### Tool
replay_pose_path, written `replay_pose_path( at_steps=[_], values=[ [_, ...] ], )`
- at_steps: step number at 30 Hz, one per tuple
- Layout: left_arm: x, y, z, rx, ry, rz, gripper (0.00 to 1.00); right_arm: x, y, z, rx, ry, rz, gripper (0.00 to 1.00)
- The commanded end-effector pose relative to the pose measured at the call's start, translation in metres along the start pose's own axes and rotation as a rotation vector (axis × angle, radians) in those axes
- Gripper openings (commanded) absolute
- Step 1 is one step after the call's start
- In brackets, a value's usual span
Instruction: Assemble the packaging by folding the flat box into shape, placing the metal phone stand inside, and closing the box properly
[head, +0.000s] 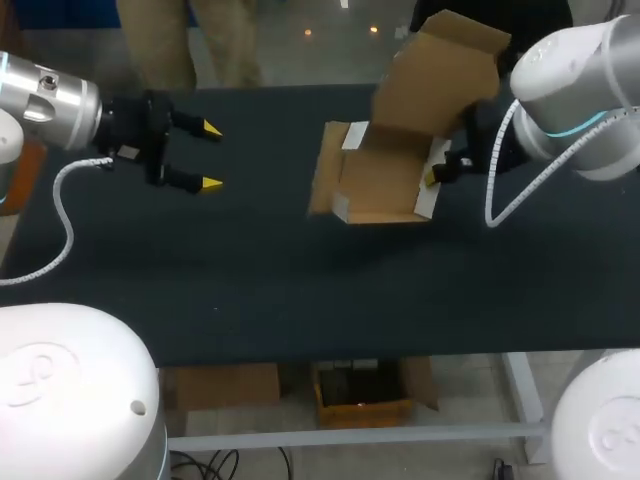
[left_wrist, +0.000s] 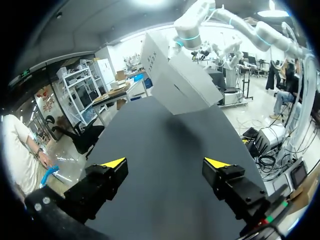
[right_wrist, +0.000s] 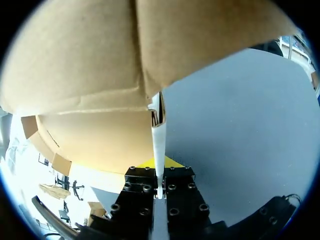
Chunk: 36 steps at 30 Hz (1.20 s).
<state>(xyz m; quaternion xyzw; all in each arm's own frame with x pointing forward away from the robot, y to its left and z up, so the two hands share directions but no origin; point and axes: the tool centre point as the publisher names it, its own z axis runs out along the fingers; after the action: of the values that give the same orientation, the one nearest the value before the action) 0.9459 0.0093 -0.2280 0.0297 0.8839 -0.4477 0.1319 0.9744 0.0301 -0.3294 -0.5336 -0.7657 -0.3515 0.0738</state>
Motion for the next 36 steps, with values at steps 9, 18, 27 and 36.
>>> replay_pose_path(
  at_steps=[9, 18, 27, 36],
  values=[
    [-0.004, -0.002, -0.004, -0.003, 0.017, -0.001, 1.00, 0.001, 0.004, 0.001, 0.383, -0.005, 0.002, 0.00],
    [-0.004, -0.002, -0.004, -0.003, 0.017, -0.001, 1.00, -0.001, -0.001, 0.003, 0.417, -0.062, 0.061, 0.00],
    [-0.003, -0.001, 0.003, -0.140, 0.051, -0.024, 1.00, -0.010, -0.016, 0.005, 0.487, -0.256, 0.250, 0.00],
    [0.003, 0.002, 0.005, -0.245, 0.070, -0.016, 1.00, -0.009, -0.026, 0.012, 0.550, -0.385, 0.342, 0.00]
  ],
)
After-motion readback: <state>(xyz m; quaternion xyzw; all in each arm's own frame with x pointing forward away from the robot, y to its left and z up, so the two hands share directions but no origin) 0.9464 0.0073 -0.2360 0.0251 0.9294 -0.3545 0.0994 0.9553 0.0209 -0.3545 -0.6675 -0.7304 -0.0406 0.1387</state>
